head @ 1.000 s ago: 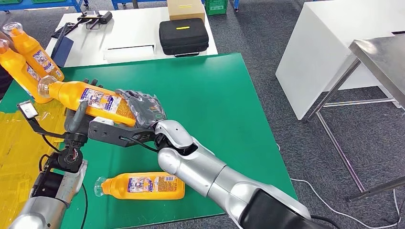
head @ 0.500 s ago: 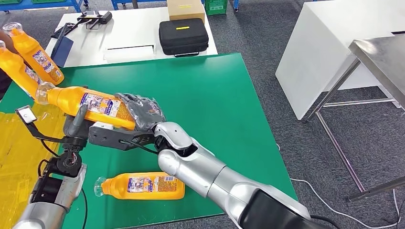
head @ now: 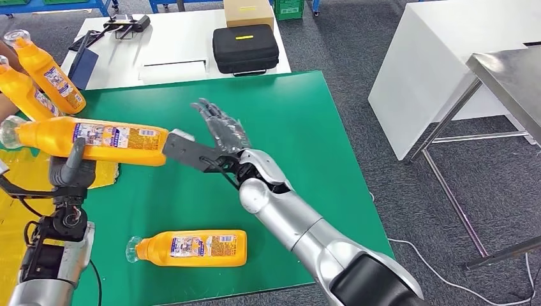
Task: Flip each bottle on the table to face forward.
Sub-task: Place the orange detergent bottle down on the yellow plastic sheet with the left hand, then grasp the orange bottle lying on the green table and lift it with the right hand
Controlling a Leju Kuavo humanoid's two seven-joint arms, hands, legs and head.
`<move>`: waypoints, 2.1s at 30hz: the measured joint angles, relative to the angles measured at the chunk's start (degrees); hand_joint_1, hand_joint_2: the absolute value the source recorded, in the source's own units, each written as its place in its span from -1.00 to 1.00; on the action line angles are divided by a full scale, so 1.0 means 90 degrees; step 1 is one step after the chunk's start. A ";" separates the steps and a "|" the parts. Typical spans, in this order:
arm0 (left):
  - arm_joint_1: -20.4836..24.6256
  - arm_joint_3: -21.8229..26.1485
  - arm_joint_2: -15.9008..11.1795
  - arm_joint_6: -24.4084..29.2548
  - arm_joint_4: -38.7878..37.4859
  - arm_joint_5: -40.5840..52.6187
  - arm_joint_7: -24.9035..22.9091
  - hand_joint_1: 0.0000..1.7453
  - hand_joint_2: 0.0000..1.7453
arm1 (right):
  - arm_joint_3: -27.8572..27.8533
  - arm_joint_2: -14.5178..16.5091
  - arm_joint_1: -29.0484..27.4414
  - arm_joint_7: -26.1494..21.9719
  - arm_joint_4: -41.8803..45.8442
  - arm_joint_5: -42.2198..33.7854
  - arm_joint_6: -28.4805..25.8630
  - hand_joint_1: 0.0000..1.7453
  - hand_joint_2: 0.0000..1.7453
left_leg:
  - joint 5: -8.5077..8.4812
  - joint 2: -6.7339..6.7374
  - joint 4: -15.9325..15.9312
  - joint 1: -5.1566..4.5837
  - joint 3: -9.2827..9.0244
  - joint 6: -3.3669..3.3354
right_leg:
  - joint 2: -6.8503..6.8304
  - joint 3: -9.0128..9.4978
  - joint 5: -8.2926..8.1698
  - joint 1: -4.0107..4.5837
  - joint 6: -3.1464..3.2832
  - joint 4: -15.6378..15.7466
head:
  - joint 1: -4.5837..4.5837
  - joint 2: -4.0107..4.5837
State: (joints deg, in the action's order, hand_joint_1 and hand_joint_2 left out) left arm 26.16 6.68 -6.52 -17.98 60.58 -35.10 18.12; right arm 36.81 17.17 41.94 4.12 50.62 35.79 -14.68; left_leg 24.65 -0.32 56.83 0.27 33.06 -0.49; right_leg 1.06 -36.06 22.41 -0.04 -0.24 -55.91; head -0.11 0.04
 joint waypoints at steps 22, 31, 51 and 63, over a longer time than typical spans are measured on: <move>-0.0385 0.1371 -0.0271 0.6461 0.0358 1.2340 0.0835 1.00 1.00 | -0.1904 -0.0976 -0.1148 -0.0495 0.2007 -0.0446 0.0244 -1.00 -1.00 | 0.0003 0.0015 0.0000 -0.0001 0.0000 0.0000 | 0.0019 -0.0007 0.0000 0.0000 -0.0001 0.0002 | -0.0001 0.0000; -0.0520 0.1552 -0.0588 0.6459 -0.0518 1.3657 -0.0656 1.00 1.00 | -0.1949 -0.1157 -0.1342 -0.0625 0.2018 -0.0639 0.0323 -1.00 -1.00 | 0.0003 0.0014 -0.0002 0.0003 0.0002 0.0000 | 0.0020 -0.0010 0.0001 0.0003 0.0000 0.0001 | -0.0001 0.0000; 0.0268 -0.0337 -0.1635 0.5934 -0.3921 1.3931 -0.2002 -0.62 1.00 | -0.1933 -0.1239 -0.1358 -0.0732 0.2012 -0.0862 0.0651 -1.00 -1.00 | 0.0004 0.0012 -0.0004 0.0001 -0.0009 0.0002 | 0.0019 0.0002 0.0001 -0.0001 0.0001 -0.0003 | -0.0003 0.0000; 0.0463 -0.0750 -0.1773 0.5736 -0.4392 1.3604 -0.1387 -1.00 -1.00 | -0.1683 -0.1263 -0.1358 -0.0682 0.1867 -0.0710 0.1090 -1.00 1.00 | 0.0008 0.0008 -0.0011 0.0002 -0.0051 0.0009 | 0.0014 0.0040 0.0005 0.0000 0.0007 -0.0008 | -0.0004 0.0000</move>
State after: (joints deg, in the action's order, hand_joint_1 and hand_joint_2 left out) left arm 30.33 -0.07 -22.48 33.64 21.05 87.34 5.63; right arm 21.66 5.80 29.72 -2.02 67.43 29.40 -4.87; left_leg 24.72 -0.25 56.73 0.29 32.59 -0.42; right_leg 1.18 -35.70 22.45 -0.05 -0.18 -55.98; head -0.14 0.04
